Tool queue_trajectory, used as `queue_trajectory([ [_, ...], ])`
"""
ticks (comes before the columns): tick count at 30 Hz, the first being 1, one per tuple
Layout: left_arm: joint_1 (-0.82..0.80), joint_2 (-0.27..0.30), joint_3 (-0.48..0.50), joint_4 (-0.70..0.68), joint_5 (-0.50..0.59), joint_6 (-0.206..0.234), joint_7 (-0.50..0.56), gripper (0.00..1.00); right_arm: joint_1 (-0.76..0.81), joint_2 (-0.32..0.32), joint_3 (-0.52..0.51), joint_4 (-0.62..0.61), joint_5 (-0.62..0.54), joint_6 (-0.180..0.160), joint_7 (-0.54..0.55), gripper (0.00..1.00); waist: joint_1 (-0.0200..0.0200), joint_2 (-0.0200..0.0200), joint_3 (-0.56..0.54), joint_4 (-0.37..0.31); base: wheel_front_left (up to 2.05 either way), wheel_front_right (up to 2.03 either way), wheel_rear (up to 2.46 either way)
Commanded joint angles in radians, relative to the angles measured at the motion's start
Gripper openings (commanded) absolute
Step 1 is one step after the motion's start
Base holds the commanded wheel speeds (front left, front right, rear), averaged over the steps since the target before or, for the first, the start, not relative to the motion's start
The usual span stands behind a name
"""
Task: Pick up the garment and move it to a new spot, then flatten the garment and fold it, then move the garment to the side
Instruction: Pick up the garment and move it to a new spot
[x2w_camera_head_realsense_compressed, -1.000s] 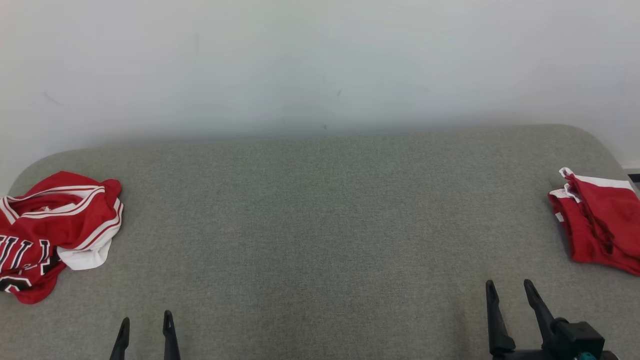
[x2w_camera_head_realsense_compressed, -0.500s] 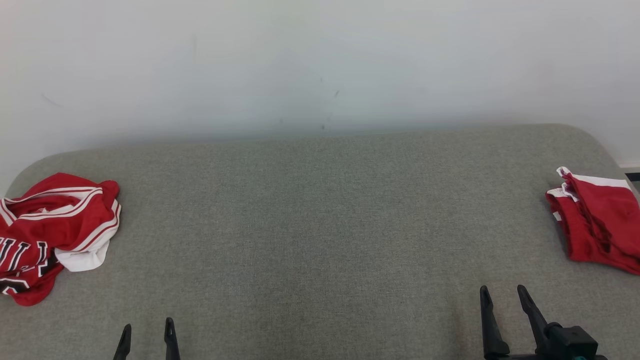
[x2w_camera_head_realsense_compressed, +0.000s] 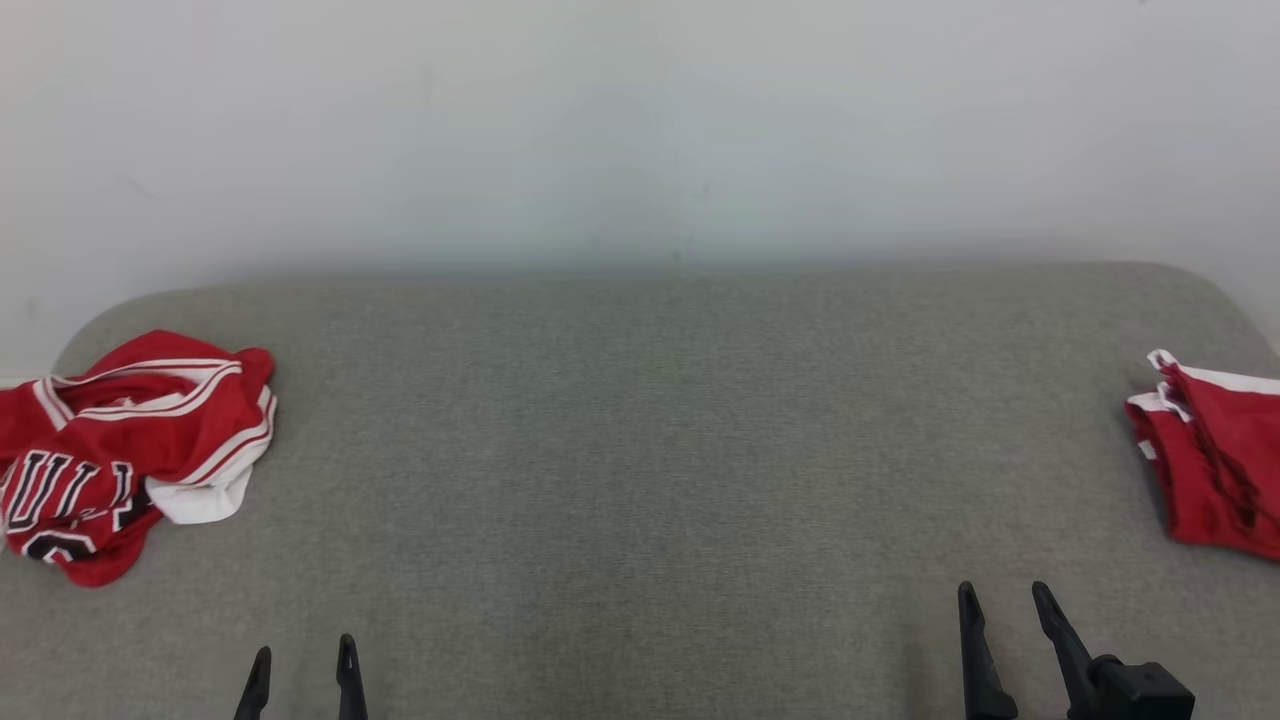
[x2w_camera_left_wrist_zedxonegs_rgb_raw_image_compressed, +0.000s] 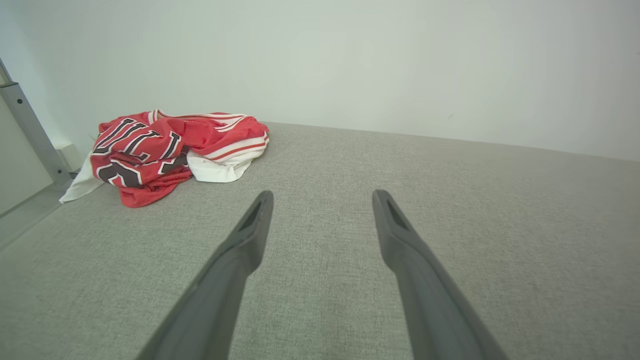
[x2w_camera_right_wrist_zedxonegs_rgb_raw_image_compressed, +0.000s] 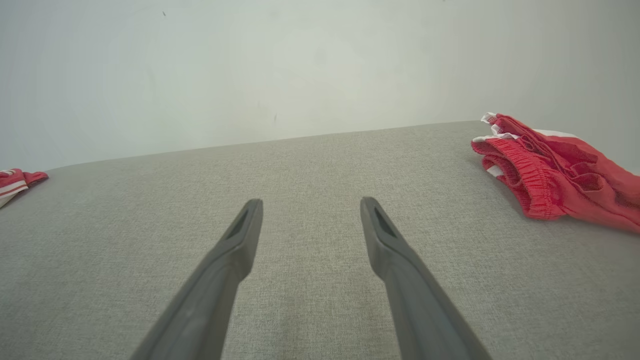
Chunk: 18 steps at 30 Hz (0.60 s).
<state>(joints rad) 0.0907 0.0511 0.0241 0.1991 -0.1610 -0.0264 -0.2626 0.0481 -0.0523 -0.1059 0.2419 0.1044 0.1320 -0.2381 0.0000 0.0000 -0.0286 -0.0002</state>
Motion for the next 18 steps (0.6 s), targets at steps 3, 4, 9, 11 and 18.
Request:
queue_trajectory([
  [3,-0.005,-0.001,0.003,-0.005,0.010,0.005,-0.003,1.00,0.011,0.004,0.000,0.002,0.005,-0.003,-0.006,1.00,0.0000,0.0000,-0.005,0.064,0.00,0.00,0.00],
  [4,-0.004,-0.001,0.002,-0.004,0.014,0.004,-0.003,1.00,0.013,0.004,-0.003,0.001,0.006,-0.003,-0.007,1.00,0.0000,0.0000,-0.006,0.082,0.00,0.00,0.00],
  [9,0.005,-0.001,0.018,-0.005,0.028,-0.004,-0.003,1.00,0.015,0.004,0.010,0.004,0.013,-0.003,-0.011,1.00,0.0000,0.0000,-0.010,0.178,0.00,0.00,0.00],
  [11,0.009,-0.001,0.025,-0.006,0.033,-0.007,-0.003,1.00,0.018,0.004,0.013,0.007,0.015,-0.003,-0.012,1.00,0.0000,0.0000,-0.011,0.224,0.00,0.00,0.00],
  [18,0.019,0.004,0.047,-0.004,0.047,-0.022,-0.003,1.00,0.012,0.004,0.034,0.018,0.027,-0.003,-0.018,1.00,0.0000,0.0000,-0.009,0.363,0.00,0.00,0.00],
])
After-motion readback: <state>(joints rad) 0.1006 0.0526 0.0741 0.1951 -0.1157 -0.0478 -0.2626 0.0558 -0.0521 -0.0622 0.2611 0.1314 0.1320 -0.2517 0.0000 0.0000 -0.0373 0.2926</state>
